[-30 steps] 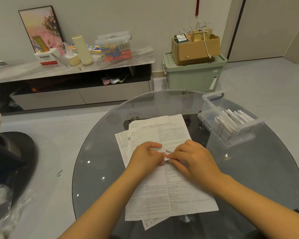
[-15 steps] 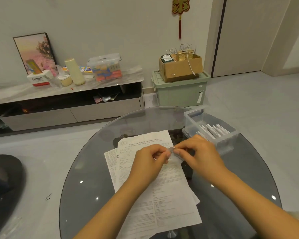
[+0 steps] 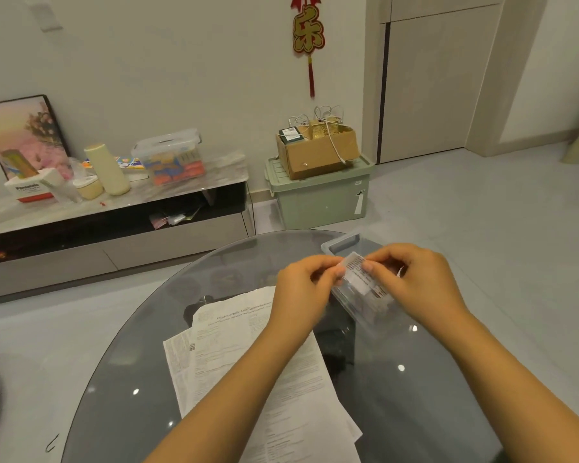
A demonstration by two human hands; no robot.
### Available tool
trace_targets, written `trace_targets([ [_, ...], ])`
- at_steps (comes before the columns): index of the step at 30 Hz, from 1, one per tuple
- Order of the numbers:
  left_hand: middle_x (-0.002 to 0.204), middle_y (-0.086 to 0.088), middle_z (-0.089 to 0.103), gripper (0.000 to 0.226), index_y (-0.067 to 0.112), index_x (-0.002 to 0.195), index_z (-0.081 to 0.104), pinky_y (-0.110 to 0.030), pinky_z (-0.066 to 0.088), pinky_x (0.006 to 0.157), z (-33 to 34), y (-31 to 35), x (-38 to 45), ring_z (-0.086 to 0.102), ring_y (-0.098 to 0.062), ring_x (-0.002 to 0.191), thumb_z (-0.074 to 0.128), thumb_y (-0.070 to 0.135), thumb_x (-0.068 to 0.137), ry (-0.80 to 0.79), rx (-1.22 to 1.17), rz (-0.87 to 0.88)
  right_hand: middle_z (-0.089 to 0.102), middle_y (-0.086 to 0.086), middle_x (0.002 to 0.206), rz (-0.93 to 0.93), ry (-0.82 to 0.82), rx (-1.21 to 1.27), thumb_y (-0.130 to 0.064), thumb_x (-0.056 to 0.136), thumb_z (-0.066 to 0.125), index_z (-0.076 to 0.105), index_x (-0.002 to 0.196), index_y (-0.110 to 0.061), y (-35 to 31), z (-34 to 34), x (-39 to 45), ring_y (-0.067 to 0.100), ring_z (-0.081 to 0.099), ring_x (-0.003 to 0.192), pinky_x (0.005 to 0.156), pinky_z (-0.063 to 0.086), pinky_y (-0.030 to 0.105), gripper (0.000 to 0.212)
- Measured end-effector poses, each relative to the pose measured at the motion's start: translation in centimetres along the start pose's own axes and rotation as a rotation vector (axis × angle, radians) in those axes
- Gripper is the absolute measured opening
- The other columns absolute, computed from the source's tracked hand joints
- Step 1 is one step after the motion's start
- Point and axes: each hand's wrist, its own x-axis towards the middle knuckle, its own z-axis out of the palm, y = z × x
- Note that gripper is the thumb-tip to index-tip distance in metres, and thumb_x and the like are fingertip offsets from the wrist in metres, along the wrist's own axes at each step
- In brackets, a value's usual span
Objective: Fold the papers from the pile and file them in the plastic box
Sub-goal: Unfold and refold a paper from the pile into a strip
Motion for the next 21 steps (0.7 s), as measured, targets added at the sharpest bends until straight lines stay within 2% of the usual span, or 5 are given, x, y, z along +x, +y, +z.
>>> trace_targets([
  [6, 0.111, 0.006, 0.065, 0.026, 0.019, 0.118, 0.065, -0.003, 0.04, 0.08, 2.9, 0.4, 3.2, 0.054, 0.002, 0.087, 0.054, 0.019, 0.094, -0.082, 0.218, 0.135, 0.065, -0.004, 0.075, 0.042, 0.204, -0.138, -0.016, 0.083, 0.067, 0.072, 0.083, -0.016, 2.2, -2.4, 2.2, 0.004, 0.054, 0.065, 0.058, 0.036, 0.007, 0.006],
  [9, 0.12, 0.007, 0.063, 0.035, 0.021, 0.117, 0.065, -0.028, 0.027, 0.102, 4.2, 0.3, 4.5, 0.049, -0.008, 0.11, 0.042, 0.023, 0.091, -0.266, 0.506, 0.342, 0.066, 0.0, 0.077, 0.062, 0.238, -0.209, -0.015, 0.084, 0.065, 0.073, 0.085, -0.013, 3.1, -2.8, 2.8, 0.01, 0.053, 0.063, 0.06, 0.039, 0.02, 0.008],
  [14, 0.128, 0.004, 0.057, 0.057, 0.019, 0.124, 0.058, -0.033, 0.023, 0.096, 5.8, 0.3, 5.8, 0.042, -0.014, 0.112, 0.024, 0.029, 0.08, -0.504, 0.726, 0.497, 0.069, 0.003, 0.08, 0.085, 0.199, -0.277, -0.014, 0.083, 0.065, 0.073, 0.084, -0.013, 3.8, -2.6, 3.1, 0.018, 0.059, 0.07, 0.067, 0.047, 0.028, 0.009],
  [17, 0.121, 0.003, 0.058, 0.064, 0.018, 0.12, 0.06, -0.035, 0.026, 0.095, 6.3, -0.2, 6.2, 0.04, -0.013, 0.102, 0.015, 0.036, 0.079, -0.561, 0.772, 0.512, 0.07, 0.004, 0.075, 0.125, 0.152, -0.332, -0.013, 0.082, 0.063, 0.073, 0.08, -0.013, 4.2, -2.5, 3.2, 0.022, 0.061, 0.07, 0.065, 0.051, 0.033, 0.01],
  [21, 0.119, 0.002, 0.056, 0.057, 0.016, 0.118, 0.059, -0.034, 0.026, 0.096, 6.4, -0.4, 6.3, 0.039, -0.013, 0.104, 0.019, 0.034, 0.08, -0.571, 0.781, 0.497, 0.066, 0.005, 0.074, 0.139, 0.125, -0.407, -0.011, 0.082, 0.061, 0.071, 0.075, -0.011, 4.2, -2.2, 3.2, 0.025, 0.06, 0.069, 0.063, 0.051, 0.035, 0.012],
])
